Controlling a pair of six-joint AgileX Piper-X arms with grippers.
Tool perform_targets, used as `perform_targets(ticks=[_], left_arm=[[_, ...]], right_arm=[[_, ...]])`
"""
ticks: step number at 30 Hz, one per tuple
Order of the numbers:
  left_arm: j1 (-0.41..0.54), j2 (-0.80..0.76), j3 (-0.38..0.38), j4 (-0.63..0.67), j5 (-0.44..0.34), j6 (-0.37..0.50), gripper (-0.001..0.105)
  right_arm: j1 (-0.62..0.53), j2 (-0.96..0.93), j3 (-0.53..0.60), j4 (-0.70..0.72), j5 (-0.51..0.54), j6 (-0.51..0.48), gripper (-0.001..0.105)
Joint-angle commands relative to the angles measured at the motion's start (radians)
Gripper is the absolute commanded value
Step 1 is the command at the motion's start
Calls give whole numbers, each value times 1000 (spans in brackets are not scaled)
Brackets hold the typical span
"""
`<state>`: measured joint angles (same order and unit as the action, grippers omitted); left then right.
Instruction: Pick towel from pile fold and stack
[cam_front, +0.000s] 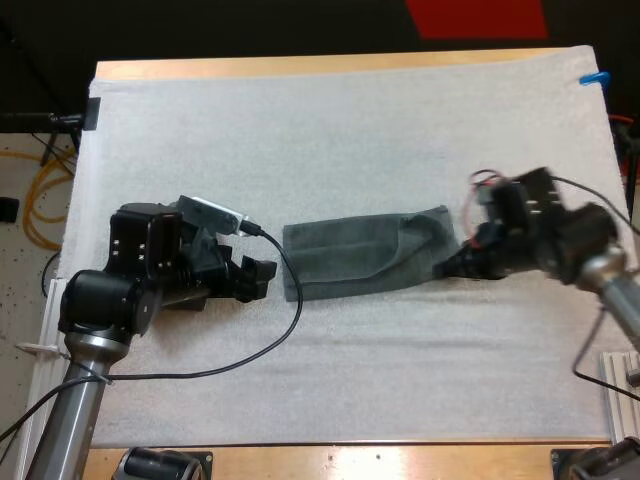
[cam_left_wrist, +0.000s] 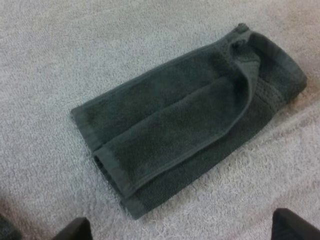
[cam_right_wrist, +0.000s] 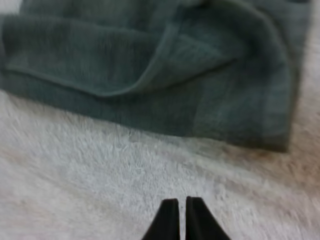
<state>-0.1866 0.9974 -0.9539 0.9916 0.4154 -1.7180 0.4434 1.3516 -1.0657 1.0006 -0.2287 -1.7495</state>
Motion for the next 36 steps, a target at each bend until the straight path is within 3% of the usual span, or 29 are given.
perform_targets(ticks=[1,15,25,31,36], left_arm=[[-4,-6,0,4,8,-6,69],[-4,-6,0,5,8,-6,69],[-4,-6,0,-2,8,-6,69],[-4,-6,8,-3,8,-6,69],[-4,-6,8,-3,8,-6,69]], right_arm=[[33,40,-25,7,39,-30,0],[86,435,-241,100,81,-124,0],[87,552,-262,38,66,-123,0],[87,571,-276,-75,66,-77,0],[83,579,-276,-246,33,77,0]])
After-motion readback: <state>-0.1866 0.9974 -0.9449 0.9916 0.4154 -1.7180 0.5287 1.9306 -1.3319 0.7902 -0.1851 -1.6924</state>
